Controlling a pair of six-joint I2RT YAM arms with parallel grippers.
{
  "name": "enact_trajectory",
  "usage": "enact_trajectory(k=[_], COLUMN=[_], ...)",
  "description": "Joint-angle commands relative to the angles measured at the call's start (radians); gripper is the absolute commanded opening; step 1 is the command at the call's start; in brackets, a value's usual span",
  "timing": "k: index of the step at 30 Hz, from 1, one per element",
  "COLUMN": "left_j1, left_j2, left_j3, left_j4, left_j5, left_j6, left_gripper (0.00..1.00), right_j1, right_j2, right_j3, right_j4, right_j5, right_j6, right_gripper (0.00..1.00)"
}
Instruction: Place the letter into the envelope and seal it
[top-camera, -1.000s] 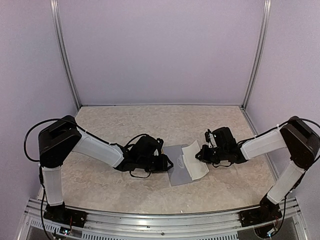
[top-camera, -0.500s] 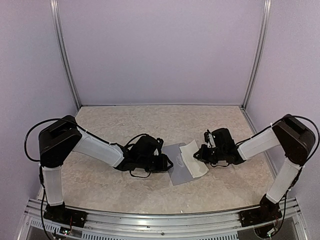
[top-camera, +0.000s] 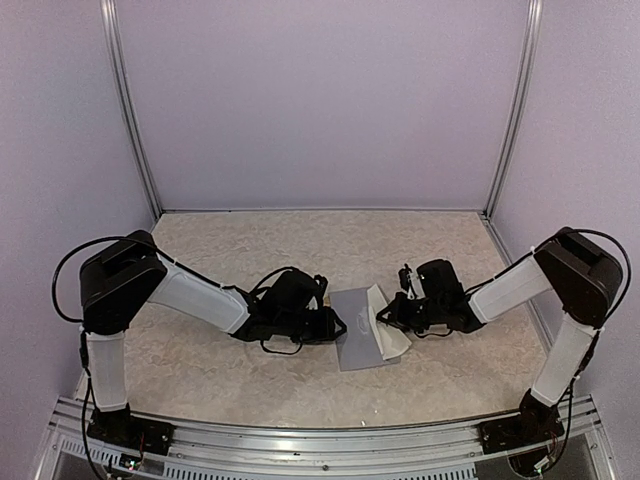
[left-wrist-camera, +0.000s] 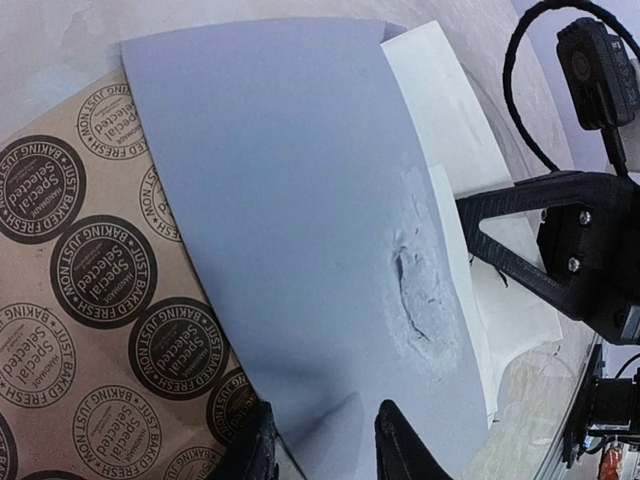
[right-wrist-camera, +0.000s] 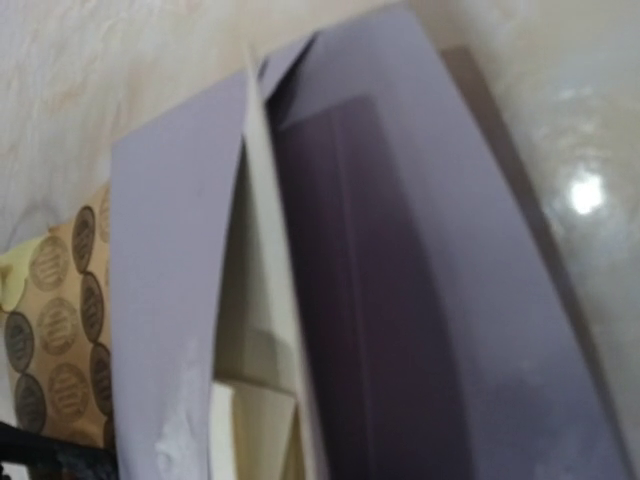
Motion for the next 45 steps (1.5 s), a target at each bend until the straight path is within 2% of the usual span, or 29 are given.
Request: enact_trajectory(k=[1,7,12,20,25,35,40,45], left_j1=[0.000,0.001,0.000,0.000,0.004,0.041,0.059,0.067], left_j2=[0.046,0.046,0.045,0.009,-0.040,-0.210,-0.250,-0.260], left_j3=[-0.004,-0.013,-0.020,-0.054,-0.092,-0.229,-0.298,-0.313], left_j4=[-0.052,-0.049,-0.047,-0.039,0.005,0.207,0.336,0.381], left_j5=[0.018,0.020,0.022,-0.002,-0.001,0.087,0.157,0.187], left_j6=[0.001,-0.002,-0.005,-0.013,-0.029,-0.024,-0.027,-0.010], left_gripper=[0.31,0.31,0.29,0.29,0.38,0.67,0.71,0.73], right_j1=[0.022,0.022,0.022,0.022,0.023,0.021,0.021,0.021], right_j2=[0.013,-0.003,0.000,-0.074,-0.149,-0.243,-0.261,-0.323], right_j3=[-0.006,-0.028,-0.048,-0.071,-0.156,-0.262,-0.298,-0.305], right_j4=[0.044,0.053,0.097,0.066,0.236,0.478,0.613,0.617], right_j5=[-0.001,0.049,0.029,0.059,-0.010,-0.136,-0.224,-0.277], right_j6=[0.044,0.092,0.132,0.113,0.089,0.032,0.030,-0.010], right_gripper=[0.00,0.00,0.00,0.00,0.00,0.00,0.00,0.00])
